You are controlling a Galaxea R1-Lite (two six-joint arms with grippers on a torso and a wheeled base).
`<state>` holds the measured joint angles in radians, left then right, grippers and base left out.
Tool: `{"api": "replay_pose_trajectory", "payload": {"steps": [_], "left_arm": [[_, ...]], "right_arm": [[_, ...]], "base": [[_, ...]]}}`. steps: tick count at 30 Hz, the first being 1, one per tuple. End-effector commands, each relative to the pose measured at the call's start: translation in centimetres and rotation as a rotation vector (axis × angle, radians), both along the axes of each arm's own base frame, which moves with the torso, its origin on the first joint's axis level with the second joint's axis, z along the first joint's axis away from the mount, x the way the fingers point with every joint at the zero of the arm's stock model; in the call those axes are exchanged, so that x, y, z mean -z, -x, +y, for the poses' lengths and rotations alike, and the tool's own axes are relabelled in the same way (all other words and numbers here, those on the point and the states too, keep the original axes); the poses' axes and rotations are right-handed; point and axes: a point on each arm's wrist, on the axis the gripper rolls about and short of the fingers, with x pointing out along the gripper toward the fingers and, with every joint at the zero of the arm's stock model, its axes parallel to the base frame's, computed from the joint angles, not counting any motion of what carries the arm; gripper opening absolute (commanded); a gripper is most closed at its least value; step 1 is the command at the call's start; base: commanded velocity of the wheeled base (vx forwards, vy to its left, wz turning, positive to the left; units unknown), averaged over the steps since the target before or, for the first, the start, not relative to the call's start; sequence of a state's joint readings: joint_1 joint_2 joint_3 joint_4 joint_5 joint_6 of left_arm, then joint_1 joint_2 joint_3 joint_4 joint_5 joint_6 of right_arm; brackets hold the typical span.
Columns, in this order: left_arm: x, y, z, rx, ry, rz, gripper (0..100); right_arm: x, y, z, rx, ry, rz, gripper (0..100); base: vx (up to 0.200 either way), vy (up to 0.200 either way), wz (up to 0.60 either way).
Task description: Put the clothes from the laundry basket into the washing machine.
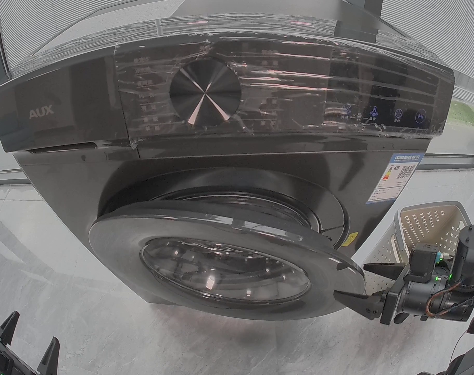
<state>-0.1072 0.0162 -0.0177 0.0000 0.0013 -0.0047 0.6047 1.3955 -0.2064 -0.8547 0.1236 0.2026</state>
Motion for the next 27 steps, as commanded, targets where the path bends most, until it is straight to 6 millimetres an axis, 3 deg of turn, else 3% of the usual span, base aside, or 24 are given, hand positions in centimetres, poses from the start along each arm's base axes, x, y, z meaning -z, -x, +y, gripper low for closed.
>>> {"api": "replay_pose_trajectory", "payload": {"steps": [1,10,18,21,27], "left_arm": [[0.5,0.0,0.0,0.000,0.000,0.001,100],[0.5,0.0,0.0,0.000,0.000,0.001,100],[0.5,0.0,0.0,0.000,0.000,0.001,100],[0.5,0.0,0.0,0.000,0.000,0.001,100],[0.5,0.0,0.0,0.001,0.000,0.001,100]], "right_arm": [[-0.9,-0.7,0.0,0.022,-0.021,-0.037,100],[0.2,-2.1,1.3,0.003,0.013,0.013,100],[1.2,0.1,1.1,-0.056,0.027,0.045,100],[1.2,0.7,0.6,-0.056,0.023,0.039,100],[-0.3,-1.0,1.2,-0.024,-0.012,-0.014,100]], "base": [[0.000,0.000,0.00],[-0.044,0.000,0.00],[-0.175,0.000,0.00],[0.000,0.000,0.00],[0.000,0.000,0.00]]}}
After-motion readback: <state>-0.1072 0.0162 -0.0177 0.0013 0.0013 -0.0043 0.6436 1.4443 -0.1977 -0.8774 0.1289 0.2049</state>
